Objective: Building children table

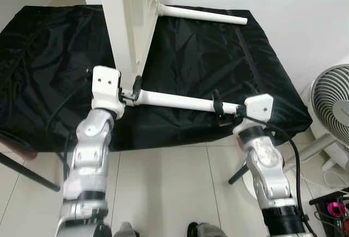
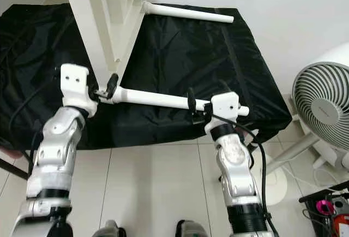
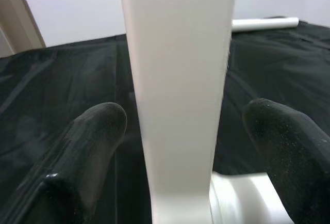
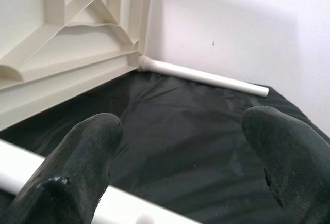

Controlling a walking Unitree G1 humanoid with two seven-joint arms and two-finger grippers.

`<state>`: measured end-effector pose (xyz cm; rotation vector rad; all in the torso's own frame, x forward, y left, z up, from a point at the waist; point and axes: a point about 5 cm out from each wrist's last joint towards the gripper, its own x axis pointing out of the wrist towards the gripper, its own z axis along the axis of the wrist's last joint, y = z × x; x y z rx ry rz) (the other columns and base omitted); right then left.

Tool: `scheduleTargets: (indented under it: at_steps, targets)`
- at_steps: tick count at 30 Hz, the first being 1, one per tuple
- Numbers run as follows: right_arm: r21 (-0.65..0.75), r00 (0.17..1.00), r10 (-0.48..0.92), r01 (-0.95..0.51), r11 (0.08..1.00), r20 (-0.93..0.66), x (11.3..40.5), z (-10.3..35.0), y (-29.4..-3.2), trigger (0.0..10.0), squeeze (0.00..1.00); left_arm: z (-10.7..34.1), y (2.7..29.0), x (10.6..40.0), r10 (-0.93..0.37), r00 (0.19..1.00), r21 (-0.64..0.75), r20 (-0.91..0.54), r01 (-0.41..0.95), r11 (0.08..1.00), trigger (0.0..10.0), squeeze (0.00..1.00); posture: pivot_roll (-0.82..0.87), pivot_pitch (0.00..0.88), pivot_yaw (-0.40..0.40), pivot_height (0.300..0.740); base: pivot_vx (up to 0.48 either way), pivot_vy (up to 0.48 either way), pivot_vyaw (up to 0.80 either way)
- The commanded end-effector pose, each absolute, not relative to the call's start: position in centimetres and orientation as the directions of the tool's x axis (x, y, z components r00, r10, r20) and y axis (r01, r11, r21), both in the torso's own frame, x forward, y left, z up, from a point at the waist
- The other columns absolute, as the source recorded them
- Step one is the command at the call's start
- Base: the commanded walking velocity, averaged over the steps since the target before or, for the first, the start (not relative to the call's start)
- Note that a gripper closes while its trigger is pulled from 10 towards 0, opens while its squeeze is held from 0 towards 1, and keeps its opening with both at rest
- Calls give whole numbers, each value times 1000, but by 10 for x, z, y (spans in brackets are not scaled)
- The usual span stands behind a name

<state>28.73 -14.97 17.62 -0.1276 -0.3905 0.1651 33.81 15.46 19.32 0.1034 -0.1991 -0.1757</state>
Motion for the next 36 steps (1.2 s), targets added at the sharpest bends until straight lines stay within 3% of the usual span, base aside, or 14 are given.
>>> scheduleTargets:
  at_steps: [1,22,29,30,31,32,33,34,35,36]
  targets:
    - [-143,917,173,-129,981,360,288,176,-150,10000,0,192,170,342,61,979,63,196,-75,995,10000,0,-54,117,15,740,0,0,0]
    - [-146,914,153,-105,984,376,289,184,-149,10000,0,213,152,384,21,977,52,214,-33,998,10000,0,-114,174,30,740,0,0,0]
    - [-145,916,136,-87,986,377,288,185,-151,10000,0,216,159,393,74,972,31,223,-83,996,10000,0,-129,176,30,740,0,0,0]
    - [-144,917,134,-85,986,377,288,185,-151,10000,0,216,159,394,76,973,16,219,-81,997,8863,0,-140,173,33,740,0,0,0]
    - [-144,917,134,-85,986,377,288,185,-151,10000,0,216,159,394,76,973,16,219,-81,997,8863,0,-140,173,33,740,0,0,0]
    - [-145,917,134,-85,986,377,288,185,-151,10000,0,216,159,394,74,973,17,220,-80,997,8000,0,-140,173,33,740,0,0,0]
    - [-145,916,134,-85,986,378,288,185,-151,10000,0,216,159,395,71,972,14,225,-76,997,4902,0,-141,171,33,740,0,0,0]
    - [-144,916,133,-84,986,379,288,186,-150,10000,0,217,159,395,72,970,16,232,-78,997,3804,0,-140,171,32,740,0,0,0]
    - [-144,915,133,-83,986,380,289,186,-150,10000,0,218,160,395,75,969,17,237,-81,997,3569,0,-139,171,32,740,0,0,0]
    - [-143,915,133,-83,986,381,289,187,-150,10000,0,220,162,395,85,965,20,248,-93,996,941,0,-136,172,32,740,0,0,0]
